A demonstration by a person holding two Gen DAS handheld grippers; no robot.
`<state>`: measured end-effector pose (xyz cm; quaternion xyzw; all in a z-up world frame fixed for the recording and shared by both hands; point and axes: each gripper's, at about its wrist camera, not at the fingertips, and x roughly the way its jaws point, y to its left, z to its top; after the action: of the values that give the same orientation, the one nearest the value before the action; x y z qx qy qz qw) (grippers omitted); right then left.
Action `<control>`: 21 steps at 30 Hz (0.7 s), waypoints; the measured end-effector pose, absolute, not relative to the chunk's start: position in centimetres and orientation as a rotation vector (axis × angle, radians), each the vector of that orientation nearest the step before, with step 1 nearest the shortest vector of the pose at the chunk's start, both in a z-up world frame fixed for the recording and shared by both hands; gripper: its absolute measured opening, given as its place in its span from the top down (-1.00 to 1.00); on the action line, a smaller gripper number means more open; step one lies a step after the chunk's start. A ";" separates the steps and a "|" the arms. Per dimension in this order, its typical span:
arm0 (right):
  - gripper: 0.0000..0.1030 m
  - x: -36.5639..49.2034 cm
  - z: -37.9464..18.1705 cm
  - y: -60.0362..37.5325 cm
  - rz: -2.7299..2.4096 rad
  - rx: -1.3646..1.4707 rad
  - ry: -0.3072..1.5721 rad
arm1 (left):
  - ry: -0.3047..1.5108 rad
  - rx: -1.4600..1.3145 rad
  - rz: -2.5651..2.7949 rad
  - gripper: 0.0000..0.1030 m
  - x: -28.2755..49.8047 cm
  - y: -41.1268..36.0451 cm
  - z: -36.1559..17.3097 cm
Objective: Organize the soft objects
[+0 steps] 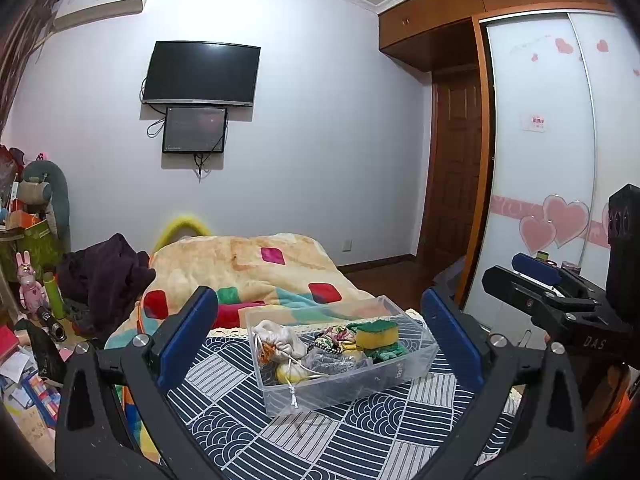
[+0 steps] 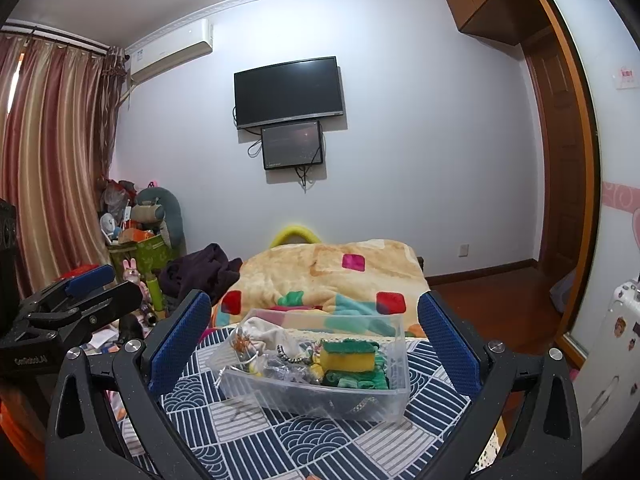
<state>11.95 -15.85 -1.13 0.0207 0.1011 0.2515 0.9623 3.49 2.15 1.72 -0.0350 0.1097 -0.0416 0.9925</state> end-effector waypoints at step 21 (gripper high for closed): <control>-1.00 12.0 -1.3 -15.9 0.506 0.039 0.199 | 0.245 -0.079 -0.103 -1.00 4.0 2.2 1.2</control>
<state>12.02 -15.85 -1.26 0.0192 0.0984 0.2499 0.9631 3.95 2.24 1.20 -0.0392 0.1221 -0.0514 0.9904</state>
